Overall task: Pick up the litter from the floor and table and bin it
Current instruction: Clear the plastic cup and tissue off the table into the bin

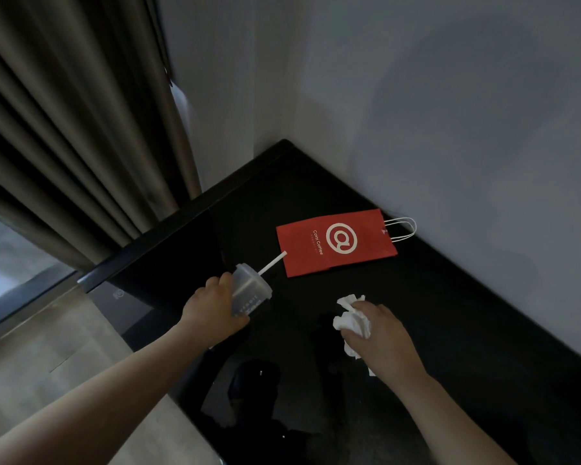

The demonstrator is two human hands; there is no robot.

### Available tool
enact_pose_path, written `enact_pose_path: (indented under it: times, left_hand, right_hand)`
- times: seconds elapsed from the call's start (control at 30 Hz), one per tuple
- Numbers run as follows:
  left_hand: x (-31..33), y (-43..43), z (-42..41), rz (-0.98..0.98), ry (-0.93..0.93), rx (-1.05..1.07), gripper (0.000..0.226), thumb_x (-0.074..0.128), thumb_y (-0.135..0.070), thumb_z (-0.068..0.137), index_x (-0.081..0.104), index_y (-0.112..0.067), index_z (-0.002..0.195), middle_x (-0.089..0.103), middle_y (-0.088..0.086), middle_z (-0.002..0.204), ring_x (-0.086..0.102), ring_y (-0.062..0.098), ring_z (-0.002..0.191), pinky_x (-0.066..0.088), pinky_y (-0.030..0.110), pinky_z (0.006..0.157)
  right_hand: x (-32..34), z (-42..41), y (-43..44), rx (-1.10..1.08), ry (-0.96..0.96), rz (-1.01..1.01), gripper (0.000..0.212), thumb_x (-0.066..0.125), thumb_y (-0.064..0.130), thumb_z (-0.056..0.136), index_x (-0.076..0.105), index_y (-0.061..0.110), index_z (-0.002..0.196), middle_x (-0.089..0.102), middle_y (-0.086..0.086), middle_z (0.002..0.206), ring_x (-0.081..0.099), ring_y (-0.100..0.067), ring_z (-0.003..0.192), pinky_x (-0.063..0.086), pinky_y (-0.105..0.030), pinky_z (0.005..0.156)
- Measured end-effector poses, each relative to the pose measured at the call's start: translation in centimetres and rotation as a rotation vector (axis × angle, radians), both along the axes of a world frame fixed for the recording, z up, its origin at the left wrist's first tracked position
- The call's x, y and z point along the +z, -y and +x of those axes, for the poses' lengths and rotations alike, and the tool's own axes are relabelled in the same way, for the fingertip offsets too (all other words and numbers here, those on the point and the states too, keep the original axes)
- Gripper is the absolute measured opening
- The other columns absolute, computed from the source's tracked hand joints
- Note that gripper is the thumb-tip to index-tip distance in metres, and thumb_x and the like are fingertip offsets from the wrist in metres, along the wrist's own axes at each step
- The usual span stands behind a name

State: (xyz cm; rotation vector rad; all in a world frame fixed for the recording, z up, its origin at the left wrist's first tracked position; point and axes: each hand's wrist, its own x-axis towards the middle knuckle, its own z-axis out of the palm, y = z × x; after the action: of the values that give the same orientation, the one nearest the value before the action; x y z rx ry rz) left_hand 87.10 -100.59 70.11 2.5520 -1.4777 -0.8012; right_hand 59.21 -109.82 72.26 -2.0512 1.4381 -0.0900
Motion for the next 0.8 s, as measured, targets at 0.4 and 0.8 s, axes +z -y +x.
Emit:
enact_pose_path:
  times: [0.4, 0.8]
  left_hand:
    - [0.6, 2.3, -0.8, -0.124, -0.130, 0.062, 0.071, 0.079, -0.044, 0.067, 0.044, -0.019, 0.123, 0.054, 0.002, 0.112, 0.059, 0.015, 0.092, 0.055, 0.033, 0.078]
    - [2.8, 11.6, -4.4, -0.157, -0.154, -0.108, 0.072, 0.077, -0.038, 0.071, 0.042, -0.007, 0.126, 0.053, 0.010, 0.115, 0.059, 0.022, 0.097, 0.054, 0.040, 0.083]
  right_hand:
    - [-0.4, -1.3, 1.1, -0.059, 0.030, 0.046, 0.048, 0.067, 0.033, 0.085, 0.050, 0.034, 0.131, 0.049, 0.012, 0.103, 0.052, 0.001, 0.086, 0.037, -0.010, 0.062]
    - [-0.8, -5.8, 3.3, -0.214, 0.030, 0.079, 0.050, 0.066, 0.033, 0.084, 0.049, 0.038, 0.131, 0.039, 0.024, 0.094, 0.052, 0.004, 0.084, 0.041, -0.010, 0.065]
